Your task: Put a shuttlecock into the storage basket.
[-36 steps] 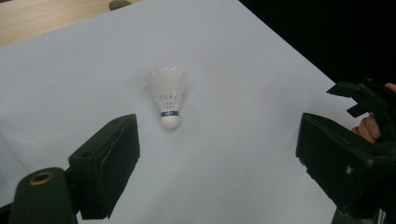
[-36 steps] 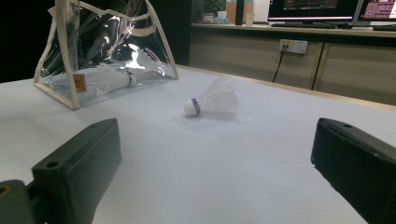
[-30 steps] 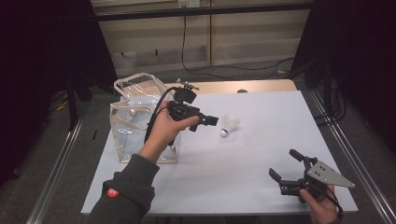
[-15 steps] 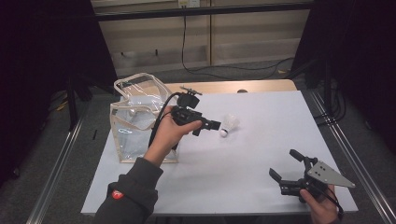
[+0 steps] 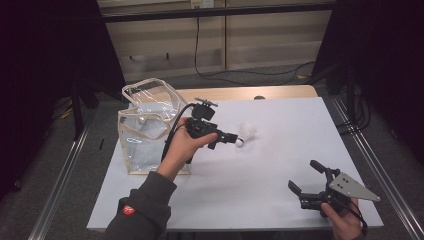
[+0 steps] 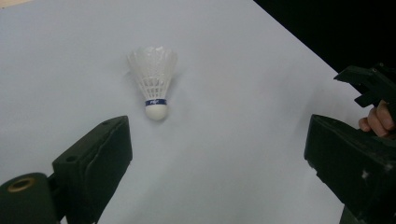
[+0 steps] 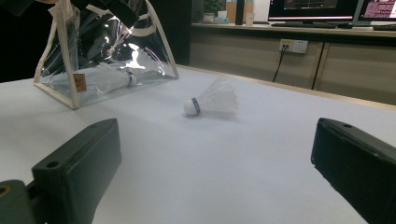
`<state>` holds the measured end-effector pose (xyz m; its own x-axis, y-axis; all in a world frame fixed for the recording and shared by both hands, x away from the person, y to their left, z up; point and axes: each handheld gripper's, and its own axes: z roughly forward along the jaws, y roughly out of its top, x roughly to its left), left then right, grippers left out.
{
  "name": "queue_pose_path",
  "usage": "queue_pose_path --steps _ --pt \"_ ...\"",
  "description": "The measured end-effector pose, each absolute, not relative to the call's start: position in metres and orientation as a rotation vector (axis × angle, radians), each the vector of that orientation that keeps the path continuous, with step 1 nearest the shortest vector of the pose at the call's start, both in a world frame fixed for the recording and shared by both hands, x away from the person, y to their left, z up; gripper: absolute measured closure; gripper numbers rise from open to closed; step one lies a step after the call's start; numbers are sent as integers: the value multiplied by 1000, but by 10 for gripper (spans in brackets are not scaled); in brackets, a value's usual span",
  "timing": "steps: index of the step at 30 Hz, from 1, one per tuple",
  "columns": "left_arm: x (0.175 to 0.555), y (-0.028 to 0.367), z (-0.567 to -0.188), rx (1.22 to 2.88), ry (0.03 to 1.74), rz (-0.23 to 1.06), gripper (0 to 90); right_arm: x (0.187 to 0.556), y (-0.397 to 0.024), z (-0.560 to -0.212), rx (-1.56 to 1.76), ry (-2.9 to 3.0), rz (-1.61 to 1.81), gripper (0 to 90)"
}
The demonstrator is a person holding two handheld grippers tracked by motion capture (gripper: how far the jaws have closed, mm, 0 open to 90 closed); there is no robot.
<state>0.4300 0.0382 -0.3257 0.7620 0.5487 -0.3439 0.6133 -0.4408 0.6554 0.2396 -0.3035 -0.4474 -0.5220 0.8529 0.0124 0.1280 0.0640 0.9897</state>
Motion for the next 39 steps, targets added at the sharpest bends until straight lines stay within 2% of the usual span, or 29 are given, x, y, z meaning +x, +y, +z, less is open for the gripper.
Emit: queue_pose_path --steps 39 --pt "429 22 -358 2157 852 -58 63 239 -304 -447 980 1734 1510 15"
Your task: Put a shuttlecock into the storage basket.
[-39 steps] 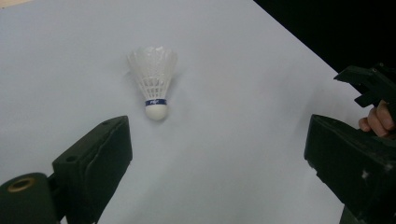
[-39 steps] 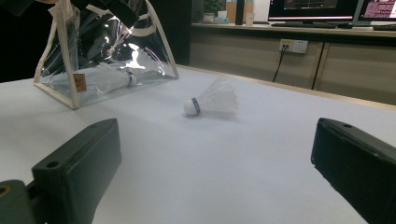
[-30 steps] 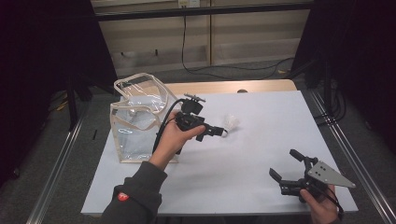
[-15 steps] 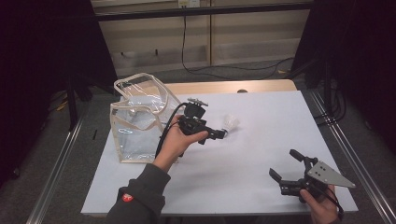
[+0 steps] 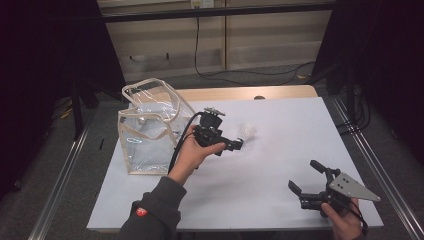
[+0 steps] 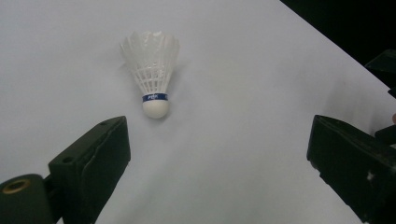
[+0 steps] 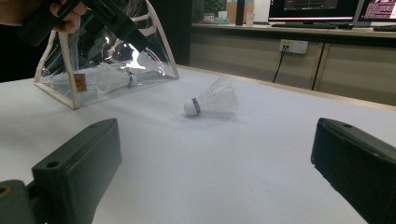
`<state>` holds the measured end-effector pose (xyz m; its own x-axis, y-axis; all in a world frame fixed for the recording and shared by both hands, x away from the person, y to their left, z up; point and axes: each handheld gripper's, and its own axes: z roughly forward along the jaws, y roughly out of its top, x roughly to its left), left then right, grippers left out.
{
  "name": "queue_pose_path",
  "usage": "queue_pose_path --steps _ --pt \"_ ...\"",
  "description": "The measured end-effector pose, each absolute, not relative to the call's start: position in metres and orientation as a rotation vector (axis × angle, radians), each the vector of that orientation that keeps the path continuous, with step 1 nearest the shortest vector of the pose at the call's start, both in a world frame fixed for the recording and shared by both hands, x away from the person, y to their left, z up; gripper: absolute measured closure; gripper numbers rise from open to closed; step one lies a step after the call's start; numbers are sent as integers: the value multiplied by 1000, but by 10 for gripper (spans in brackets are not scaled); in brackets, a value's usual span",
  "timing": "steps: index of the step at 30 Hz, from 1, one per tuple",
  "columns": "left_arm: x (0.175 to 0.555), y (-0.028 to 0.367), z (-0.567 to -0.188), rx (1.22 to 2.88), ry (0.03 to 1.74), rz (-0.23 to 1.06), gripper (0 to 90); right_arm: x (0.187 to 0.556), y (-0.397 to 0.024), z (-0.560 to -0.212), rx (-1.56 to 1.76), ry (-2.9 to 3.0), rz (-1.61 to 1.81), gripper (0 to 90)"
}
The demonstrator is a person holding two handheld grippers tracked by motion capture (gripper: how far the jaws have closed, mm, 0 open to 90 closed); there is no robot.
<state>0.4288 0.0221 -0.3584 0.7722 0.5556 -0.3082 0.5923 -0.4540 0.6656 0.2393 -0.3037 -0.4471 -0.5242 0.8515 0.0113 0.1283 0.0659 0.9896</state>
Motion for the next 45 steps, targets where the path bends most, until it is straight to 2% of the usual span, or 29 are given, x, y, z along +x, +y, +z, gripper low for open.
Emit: queue_pose_path --steps 45 --pt "436 17 -393 2160 937 30 89 235 -303 -446 973 1735 1503 15"
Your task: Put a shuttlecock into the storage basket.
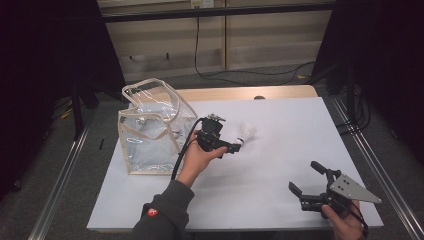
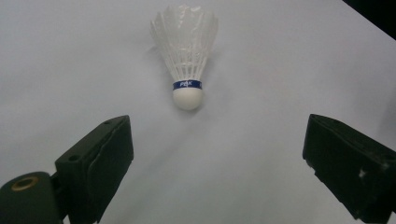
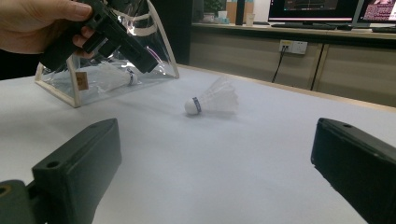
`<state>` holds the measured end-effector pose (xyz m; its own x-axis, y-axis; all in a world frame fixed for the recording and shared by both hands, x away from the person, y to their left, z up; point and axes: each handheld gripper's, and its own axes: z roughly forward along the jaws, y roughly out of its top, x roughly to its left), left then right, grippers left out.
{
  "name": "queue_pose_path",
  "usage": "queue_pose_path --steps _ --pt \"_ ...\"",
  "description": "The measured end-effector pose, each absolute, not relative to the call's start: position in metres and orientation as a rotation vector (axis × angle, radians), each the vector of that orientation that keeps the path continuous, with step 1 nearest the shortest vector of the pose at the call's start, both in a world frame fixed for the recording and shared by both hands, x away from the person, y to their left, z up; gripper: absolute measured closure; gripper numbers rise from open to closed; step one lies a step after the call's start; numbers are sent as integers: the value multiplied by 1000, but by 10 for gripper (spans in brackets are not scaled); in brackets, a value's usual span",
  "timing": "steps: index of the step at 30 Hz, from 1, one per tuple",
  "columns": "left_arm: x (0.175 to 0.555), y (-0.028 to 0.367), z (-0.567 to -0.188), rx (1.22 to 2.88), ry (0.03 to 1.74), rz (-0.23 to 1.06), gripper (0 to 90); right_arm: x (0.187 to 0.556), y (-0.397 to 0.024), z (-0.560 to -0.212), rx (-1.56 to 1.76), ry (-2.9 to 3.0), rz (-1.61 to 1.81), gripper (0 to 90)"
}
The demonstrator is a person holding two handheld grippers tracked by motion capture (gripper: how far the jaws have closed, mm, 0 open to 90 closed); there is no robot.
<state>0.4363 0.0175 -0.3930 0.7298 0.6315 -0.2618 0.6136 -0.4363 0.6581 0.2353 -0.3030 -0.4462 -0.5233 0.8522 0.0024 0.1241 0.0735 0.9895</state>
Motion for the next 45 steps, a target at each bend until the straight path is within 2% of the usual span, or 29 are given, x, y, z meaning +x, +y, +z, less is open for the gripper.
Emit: queue_pose_path --steps 16,36,45 --pt "440 12 -400 2159 955 62 125 233 -304 -446 973 1736 1496 15" --pt "445 2 -413 2152 964 85 287 234 -305 -446 973 1734 1494 16" --pt "449 -3 -421 2154 977 92 317 234 -306 -446 974 1732 1494 15"
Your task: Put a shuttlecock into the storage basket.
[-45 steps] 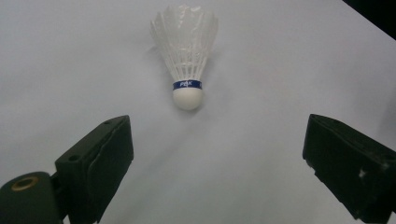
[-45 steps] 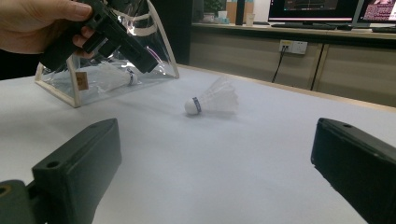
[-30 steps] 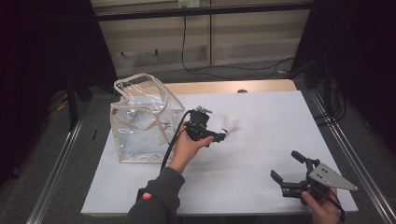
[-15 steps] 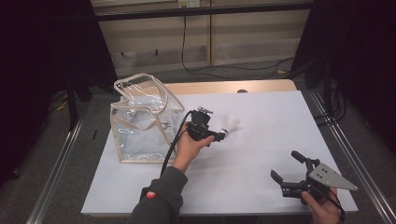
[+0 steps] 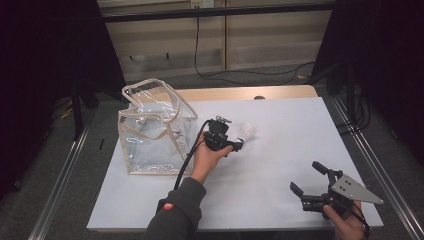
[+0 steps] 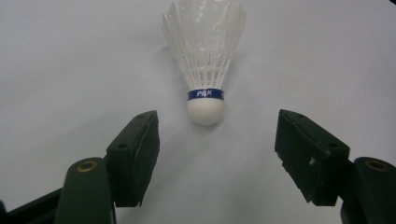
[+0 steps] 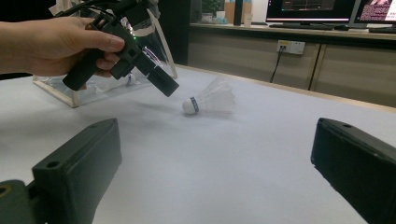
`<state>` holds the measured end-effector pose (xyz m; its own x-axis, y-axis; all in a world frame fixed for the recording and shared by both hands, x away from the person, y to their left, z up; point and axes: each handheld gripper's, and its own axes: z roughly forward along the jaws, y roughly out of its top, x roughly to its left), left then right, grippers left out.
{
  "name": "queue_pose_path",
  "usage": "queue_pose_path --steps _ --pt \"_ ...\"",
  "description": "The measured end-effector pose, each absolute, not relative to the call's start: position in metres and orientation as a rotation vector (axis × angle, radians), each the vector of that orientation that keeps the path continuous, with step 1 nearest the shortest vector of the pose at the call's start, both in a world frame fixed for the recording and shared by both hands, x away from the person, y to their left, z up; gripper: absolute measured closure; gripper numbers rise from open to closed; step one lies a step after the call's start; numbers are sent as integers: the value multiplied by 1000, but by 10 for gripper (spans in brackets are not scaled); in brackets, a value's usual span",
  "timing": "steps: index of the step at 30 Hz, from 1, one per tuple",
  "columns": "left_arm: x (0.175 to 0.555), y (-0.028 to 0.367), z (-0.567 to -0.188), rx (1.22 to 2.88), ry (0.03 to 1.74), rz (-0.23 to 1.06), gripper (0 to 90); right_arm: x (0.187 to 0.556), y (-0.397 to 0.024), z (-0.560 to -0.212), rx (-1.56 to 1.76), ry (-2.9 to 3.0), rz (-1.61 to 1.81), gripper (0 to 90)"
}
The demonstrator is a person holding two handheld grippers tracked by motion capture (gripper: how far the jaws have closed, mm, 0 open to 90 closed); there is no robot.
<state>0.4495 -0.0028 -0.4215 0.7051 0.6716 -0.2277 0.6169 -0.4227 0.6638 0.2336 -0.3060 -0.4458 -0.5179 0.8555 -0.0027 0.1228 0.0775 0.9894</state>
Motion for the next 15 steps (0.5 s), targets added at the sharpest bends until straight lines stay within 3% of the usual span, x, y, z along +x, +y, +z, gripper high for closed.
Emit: queue_pose_path --steps 15 --pt "456 -13 -432 2149 974 106 398 234 -306 -446 971 1733 1491 16"
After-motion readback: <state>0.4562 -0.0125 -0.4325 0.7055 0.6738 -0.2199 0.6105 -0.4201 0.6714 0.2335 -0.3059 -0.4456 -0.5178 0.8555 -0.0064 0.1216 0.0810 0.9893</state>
